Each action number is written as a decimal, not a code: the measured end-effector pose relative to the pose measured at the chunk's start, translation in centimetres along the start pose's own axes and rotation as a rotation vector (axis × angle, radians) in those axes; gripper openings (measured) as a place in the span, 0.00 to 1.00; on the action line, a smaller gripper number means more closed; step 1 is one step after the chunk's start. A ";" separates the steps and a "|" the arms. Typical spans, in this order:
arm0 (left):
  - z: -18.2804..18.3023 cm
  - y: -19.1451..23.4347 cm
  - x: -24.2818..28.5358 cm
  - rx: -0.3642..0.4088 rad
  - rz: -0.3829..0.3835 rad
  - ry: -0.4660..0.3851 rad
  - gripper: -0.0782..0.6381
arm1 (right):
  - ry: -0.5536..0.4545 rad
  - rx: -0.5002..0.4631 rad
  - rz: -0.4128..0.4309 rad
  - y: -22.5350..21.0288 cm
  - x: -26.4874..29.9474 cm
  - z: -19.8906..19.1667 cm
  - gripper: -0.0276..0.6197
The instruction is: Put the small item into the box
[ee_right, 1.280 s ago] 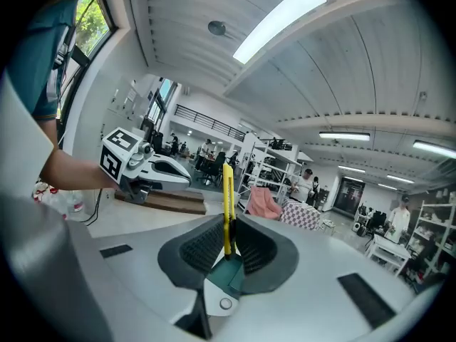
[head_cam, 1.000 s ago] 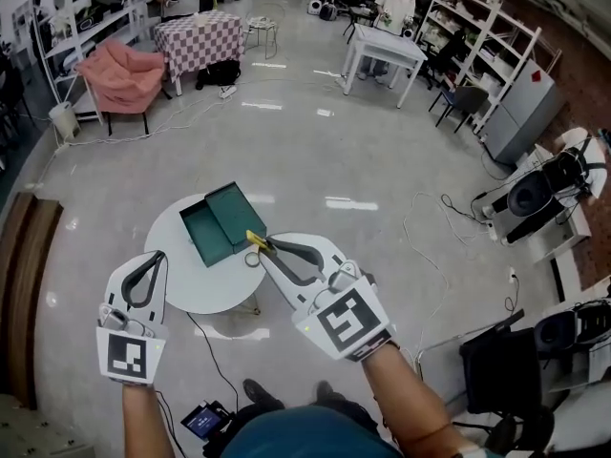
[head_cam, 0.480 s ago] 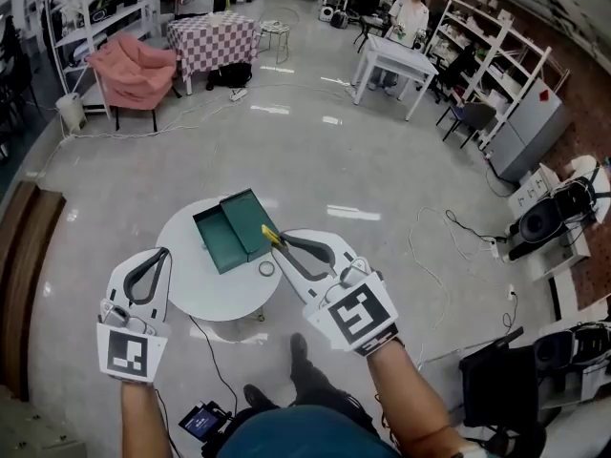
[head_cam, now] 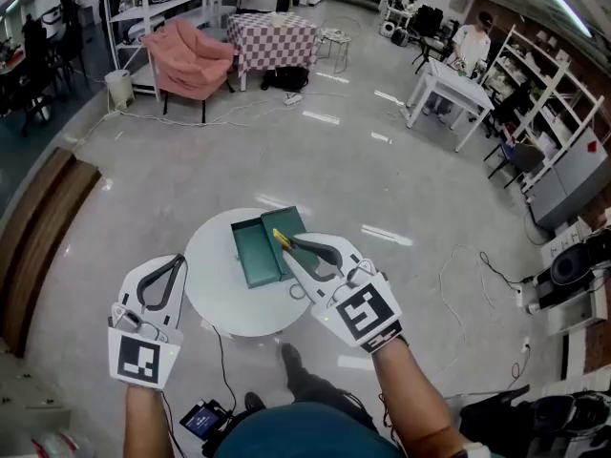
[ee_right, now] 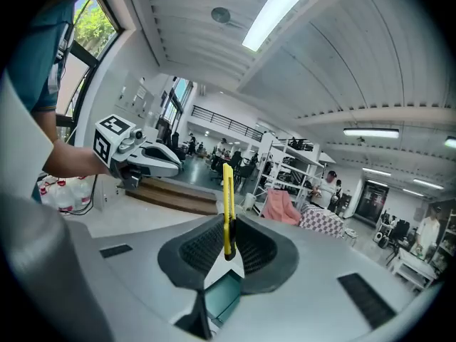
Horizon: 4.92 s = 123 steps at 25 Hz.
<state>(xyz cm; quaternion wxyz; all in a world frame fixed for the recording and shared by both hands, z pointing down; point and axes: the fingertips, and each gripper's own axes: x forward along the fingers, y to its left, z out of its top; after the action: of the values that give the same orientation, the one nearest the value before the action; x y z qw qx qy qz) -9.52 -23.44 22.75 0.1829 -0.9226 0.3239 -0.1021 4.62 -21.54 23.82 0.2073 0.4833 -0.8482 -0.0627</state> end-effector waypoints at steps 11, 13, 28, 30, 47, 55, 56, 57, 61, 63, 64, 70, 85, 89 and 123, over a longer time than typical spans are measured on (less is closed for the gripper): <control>-7.2 5.2 5.7 -0.044 0.067 0.094 0.13 | 0.047 0.008 0.165 -3.3 12.6 -4.7 0.15; -8.6 5.6 6.5 -0.022 0.063 0.108 0.13 | 0.060 0.015 0.184 -3.4 14.3 -6.2 0.15; -19.4 7.7 10.4 -0.161 0.108 0.233 0.13 | 0.175 0.069 0.296 -4.0 25.9 -16.6 0.15; -21.0 7.5 10.7 -0.183 0.112 0.247 0.13 | 0.192 0.076 0.304 -3.9 27.1 -18.4 0.15; -31.5 4.3 14.9 -0.272 0.118 0.335 0.13 | 0.355 0.114 0.394 -2.5 35.0 -33.5 0.15; -35.7 3.9 15.4 -0.330 0.132 0.359 0.13 | 0.459 0.133 0.433 -0.6 37.7 -39.2 0.15; -36.1 3.9 15.4 -0.337 0.133 0.362 0.13 | 0.471 0.135 0.438 -0.4 37.9 -39.6 0.15; -36.5 3.8 15.4 -0.345 0.134 0.367 0.13 | 0.483 0.137 0.442 -0.2 38.1 -40.1 0.15; -38.4 3.5 15.1 -0.379 0.146 0.383 0.13 | 0.533 0.142 0.450 0.8 39.1 -42.3 0.15; -39.2 3.4 15.0 -0.387 0.148 0.391 0.13 | 0.559 0.142 0.451 1.2 39.6 -43.2 0.15; -39.6 3.3 15.0 -0.390 0.148 0.395 0.13 | 0.572 0.142 0.452 1.3 39.8 -43.6 0.15; -41.7 2.9 14.7 -0.419 0.156 0.413 0.13 | 0.652 0.114 0.465 2.4 40.6 -46.0 0.15; -44.5 1.7 14.2 -0.441 0.161 0.428 0.13 | 0.811 0.108 0.475 4.5 41.0 -50.4 0.15; -44.6 1.9 13.7 -0.438 0.164 0.430 0.13 | 0.832 0.117 0.488 5.4 41.2 -51.2 0.15; -33.0 3.6 11.3 -0.295 0.130 0.341 0.13 | 0.725 0.154 0.379 1.8 36.0 -44.0 0.22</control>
<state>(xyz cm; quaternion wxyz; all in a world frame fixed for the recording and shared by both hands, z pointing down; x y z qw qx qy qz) -12.94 -42.21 52.24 -0.0052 -0.8860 0.4201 -0.1962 5.21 -46.93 74.73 0.4636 0.3235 -0.7965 0.2146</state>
